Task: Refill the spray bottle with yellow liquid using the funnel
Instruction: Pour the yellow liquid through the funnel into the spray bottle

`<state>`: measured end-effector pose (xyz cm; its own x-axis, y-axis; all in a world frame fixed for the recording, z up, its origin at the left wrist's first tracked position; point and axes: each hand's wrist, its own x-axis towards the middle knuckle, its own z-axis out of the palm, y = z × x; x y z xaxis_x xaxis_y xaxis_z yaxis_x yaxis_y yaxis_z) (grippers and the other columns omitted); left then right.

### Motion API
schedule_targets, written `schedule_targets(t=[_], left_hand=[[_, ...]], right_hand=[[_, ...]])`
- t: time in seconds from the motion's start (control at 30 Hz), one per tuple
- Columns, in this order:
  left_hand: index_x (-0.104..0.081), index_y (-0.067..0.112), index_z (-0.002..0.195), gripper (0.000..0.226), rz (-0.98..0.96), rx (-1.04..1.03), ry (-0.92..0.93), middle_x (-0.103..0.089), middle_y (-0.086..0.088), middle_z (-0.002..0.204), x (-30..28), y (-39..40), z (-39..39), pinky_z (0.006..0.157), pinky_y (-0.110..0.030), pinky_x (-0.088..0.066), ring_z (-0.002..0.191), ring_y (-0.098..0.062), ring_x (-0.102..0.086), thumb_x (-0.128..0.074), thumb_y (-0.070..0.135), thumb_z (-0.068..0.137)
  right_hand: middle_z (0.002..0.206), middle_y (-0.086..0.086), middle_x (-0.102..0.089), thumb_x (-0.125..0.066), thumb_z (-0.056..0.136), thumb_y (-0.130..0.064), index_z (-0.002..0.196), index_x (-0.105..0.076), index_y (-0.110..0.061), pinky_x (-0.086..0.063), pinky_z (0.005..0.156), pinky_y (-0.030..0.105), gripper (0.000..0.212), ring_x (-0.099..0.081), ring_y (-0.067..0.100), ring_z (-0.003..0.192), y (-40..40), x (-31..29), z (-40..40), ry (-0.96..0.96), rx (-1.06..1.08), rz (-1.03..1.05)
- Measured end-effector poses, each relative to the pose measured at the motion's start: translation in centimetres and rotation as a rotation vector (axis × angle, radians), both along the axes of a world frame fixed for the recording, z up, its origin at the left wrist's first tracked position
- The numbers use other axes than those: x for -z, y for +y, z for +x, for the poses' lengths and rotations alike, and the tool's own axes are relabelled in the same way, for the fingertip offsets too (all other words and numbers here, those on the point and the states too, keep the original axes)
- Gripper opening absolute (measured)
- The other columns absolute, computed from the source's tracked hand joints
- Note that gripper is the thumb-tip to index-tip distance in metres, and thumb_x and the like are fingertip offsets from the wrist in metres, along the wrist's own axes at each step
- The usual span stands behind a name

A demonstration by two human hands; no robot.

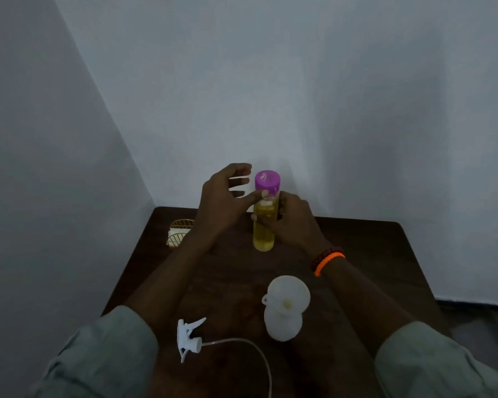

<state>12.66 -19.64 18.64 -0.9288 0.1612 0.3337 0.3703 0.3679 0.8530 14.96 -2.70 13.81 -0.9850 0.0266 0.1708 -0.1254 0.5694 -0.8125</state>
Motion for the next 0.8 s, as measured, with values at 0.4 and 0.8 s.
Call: schedule_targets(t=[0.4,0.8], left_hand=[[-0.065,0.013,0.129,0.063,-0.035,0.127,0.012,-0.068,-0.001,0.128,-0.5,1.1,2.2,0.095,-0.032,-0.057,0.117,-0.011,-0.064,-0.084,0.039,0.075],[-0.063,0.016,0.127,0.07,-0.043,0.15,0.004,-0.067,0.003,0.125,-0.9,2.2,2.3,0.093,-0.032,-0.058,0.114,-0.015,-0.063,-0.086,0.042,0.067]], right_hand=[[0.099,-0.003,-0.075,-0.072,0.065,-0.061,0.113,-0.067,-0.016,-0.061,0.083,0.039,0.067,-0.072,0.012,0.089,1.2,-1.2,3.1,-0.002,-0.013,0.033],[0.095,-0.003,-0.074,-0.079,0.068,-0.054,0.106,-0.065,-0.016,-0.061,0.081,0.038,0.056,-0.072,0.012,0.087,0.3,-0.8,3.9,-0.008,-0.058,0.046]])
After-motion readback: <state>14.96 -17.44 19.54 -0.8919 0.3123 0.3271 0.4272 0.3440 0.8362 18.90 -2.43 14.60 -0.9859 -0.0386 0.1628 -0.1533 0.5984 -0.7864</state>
